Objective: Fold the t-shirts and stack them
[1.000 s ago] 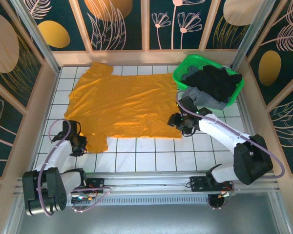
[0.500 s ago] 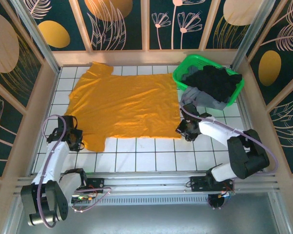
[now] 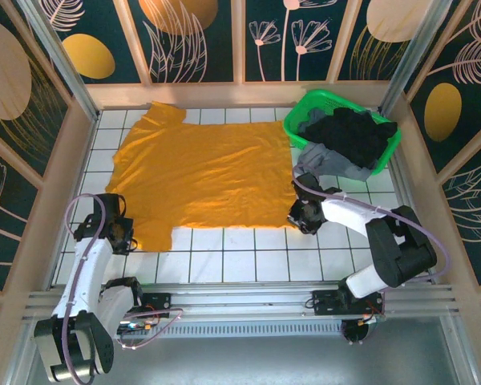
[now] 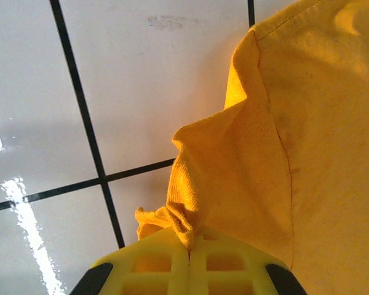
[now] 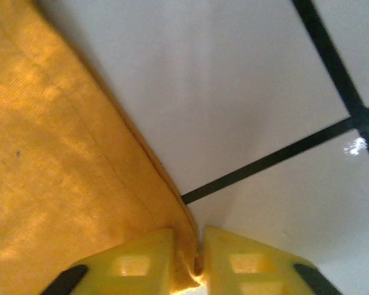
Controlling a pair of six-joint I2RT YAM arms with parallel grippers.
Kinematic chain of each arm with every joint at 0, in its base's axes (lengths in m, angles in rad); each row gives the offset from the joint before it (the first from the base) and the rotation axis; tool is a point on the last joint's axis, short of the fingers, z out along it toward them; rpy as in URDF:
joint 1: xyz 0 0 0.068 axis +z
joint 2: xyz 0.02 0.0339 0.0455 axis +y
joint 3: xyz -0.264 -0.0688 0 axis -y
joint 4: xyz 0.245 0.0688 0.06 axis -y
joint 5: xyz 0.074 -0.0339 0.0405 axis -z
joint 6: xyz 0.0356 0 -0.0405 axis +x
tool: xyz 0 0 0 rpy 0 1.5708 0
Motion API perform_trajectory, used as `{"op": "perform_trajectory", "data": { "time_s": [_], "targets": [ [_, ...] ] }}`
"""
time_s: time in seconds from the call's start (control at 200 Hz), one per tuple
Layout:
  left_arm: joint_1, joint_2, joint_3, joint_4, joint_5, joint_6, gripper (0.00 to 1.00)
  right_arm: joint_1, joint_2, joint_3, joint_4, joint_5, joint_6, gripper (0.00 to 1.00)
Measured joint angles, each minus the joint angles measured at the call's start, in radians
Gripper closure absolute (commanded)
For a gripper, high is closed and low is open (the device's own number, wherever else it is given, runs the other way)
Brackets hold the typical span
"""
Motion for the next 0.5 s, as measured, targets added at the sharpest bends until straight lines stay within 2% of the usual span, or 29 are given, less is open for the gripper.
{"op": "perform_trajectory", "data": {
  "time_s": [0.05,0.31,0.495],
  "targets": [
    [0.000,-0.016,0.000,-0.014,-0.007,-0.011,1.00,0.000,0.000,0.000,0.000,0.002,-0.005,1.00],
    [0.000,-0.112,0.105,-0.187,-0.086,-0.093,1.00,0.009,-0.039,-0.011,-0.039,0.006,-0.005,1.00],
    [-0.001,-0.158,0.142,-0.275,-0.108,-0.132,1.00,0.009,-0.163,-0.018,-0.136,-0.006,-0.008,1.00]
  ]
}}
